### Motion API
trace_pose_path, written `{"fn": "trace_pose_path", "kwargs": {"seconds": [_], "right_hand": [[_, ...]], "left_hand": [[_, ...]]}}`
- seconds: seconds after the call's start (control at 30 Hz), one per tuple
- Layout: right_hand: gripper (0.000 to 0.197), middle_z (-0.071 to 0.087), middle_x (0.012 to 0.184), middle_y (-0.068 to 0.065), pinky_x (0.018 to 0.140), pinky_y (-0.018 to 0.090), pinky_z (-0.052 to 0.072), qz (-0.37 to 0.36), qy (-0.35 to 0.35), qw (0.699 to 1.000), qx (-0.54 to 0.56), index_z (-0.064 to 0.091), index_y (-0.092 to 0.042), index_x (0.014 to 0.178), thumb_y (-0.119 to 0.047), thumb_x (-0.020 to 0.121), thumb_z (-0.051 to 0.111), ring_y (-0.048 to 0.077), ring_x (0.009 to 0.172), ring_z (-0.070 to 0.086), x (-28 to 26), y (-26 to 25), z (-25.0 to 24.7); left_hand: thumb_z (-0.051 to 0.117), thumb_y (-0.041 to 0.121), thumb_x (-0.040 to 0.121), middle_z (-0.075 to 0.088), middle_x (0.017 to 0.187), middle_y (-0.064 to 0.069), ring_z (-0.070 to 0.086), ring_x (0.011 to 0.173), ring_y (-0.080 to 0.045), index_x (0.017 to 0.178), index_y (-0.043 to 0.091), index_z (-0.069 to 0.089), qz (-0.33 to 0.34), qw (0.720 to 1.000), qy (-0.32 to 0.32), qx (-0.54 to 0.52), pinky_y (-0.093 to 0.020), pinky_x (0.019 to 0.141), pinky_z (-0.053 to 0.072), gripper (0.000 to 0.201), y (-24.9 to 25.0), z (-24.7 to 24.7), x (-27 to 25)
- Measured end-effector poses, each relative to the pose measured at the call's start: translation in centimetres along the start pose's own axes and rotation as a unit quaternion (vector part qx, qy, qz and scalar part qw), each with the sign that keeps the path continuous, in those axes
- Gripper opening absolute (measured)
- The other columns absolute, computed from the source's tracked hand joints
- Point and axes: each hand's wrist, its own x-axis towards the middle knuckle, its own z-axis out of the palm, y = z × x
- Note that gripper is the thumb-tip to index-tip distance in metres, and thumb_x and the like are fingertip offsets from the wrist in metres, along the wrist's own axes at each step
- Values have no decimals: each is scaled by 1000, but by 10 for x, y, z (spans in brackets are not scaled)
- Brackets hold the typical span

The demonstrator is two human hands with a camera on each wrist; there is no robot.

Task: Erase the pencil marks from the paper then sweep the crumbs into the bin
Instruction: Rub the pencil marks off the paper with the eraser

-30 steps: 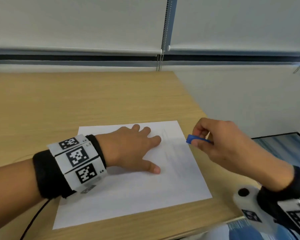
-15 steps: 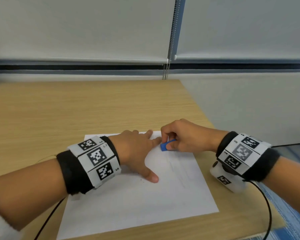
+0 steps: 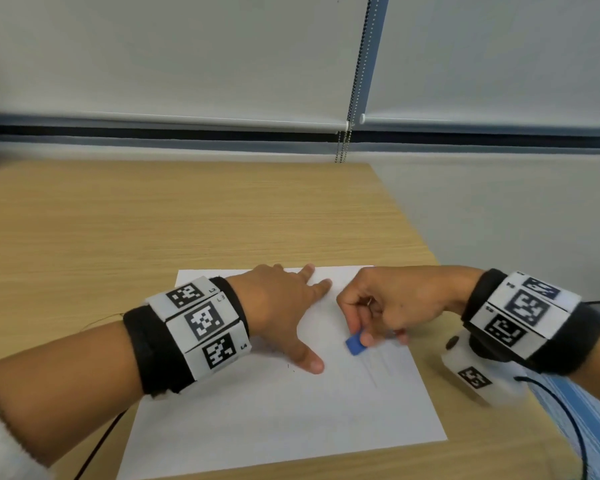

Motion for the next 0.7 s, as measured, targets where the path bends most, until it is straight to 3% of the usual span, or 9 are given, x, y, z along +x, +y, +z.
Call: {"fn": "trace_pose_path", "kwargs": {"seconds": [0.07, 0.13, 0.2, 0.33, 0.37, 0.43, 0.5, 0.57, 0.7], "right_hand": [[9, 67, 79, 20, 49, 24, 48, 6, 16, 1000, -12, 62, -13, 81, -8, 85, 68, 18, 50, 58, 3, 0, -3], [8, 67, 76, 12, 48, 26, 49, 1, 100, 995, -28, 62, -13, 83, -13, 86, 69, 8, 44, 57, 8, 0, -6], [10, 64, 71, 7, 48, 27, 48, -8, 124, 992, -19, 60, -15, 80, -14, 85, 69, 5, 42, 54, 5, 1, -4], [12, 64, 75, 8, 52, 25, 49, 3, -43, 999, -32, 63, -17, 79, -8, 84, 69, 11, 53, 55, -11, -1, 6], [10, 66, 76, 8, 52, 25, 49, 5, -50, 998, -44, 64, -16, 81, -8, 84, 69, 10, 52, 55, -11, -2, 6], [6, 68, 77, 9, 53, 29, 52, 0, 16, 999, -48, 63, -14, 84, -13, 85, 69, 10, 48, 58, -3, -3, 4], [11, 68, 74, 8, 52, 31, 53, -9, 112, 993, -36, 60, -17, 83, -20, 85, 70, 21, 52, 63, 4, -1, 3], [14, 65, 75, 9, 50, 29, 51, -21, 143, 989, -22, 57, -19, 79, -18, 85, 70, 24, 56, 62, 2, 3, 8], [12, 65, 81, 10, 61, 31, 51, -13, -28, 998, -49, 61, -20, 80, -13, 83, 71, 13, 61, 55, -23, 2, 20]], "left_hand": [[61, 79, 69, -16, 162, 2, 8, 148, -39, 153, 34, -14, 1, 1000, -1, -1, -40, 111, 28, 121, 0, 0, 0], [61, 78, 69, -15, 162, 1, 8, 148, -39, 153, 35, -15, 2, 1000, -1, -2, -41, 111, 28, 121, 1, -1, 0], [61, 78, 69, -16, 162, 1, 8, 148, -39, 152, 35, -15, -1, 1000, -1, 0, -40, 110, 29, 121, 1, -2, -1], [62, 78, 68, -16, 162, 3, 6, 148, -39, 153, 34, -14, -5, 1000, -4, 2, -41, 112, 26, 122, 1, -2, 0], [62, 78, 68, -16, 162, 2, 6, 148, -39, 153, 35, -14, -4, 1000, -3, 1, -41, 112, 25, 122, 1, -1, 0], [62, 78, 68, -16, 162, 2, 6, 148, -39, 153, 35, -14, -4, 1000, -2, -2, -41, 113, 25, 122, 1, 0, 0], [62, 78, 69, -16, 162, 1, 6, 148, -39, 153, 36, -15, -3, 1000, 0, -2, -40, 112, 26, 121, 2, -1, 0], [62, 77, 70, -15, 162, 1, 7, 148, -39, 153, 36, -15, -4, 1000, -1, 3, -40, 112, 26, 120, 2, -2, -1], [62, 78, 68, -15, 162, 1, 7, 148, -38, 153, 34, -13, -3, 1000, 3, 4, -41, 114, 23, 122, 2, -2, -1]]}}
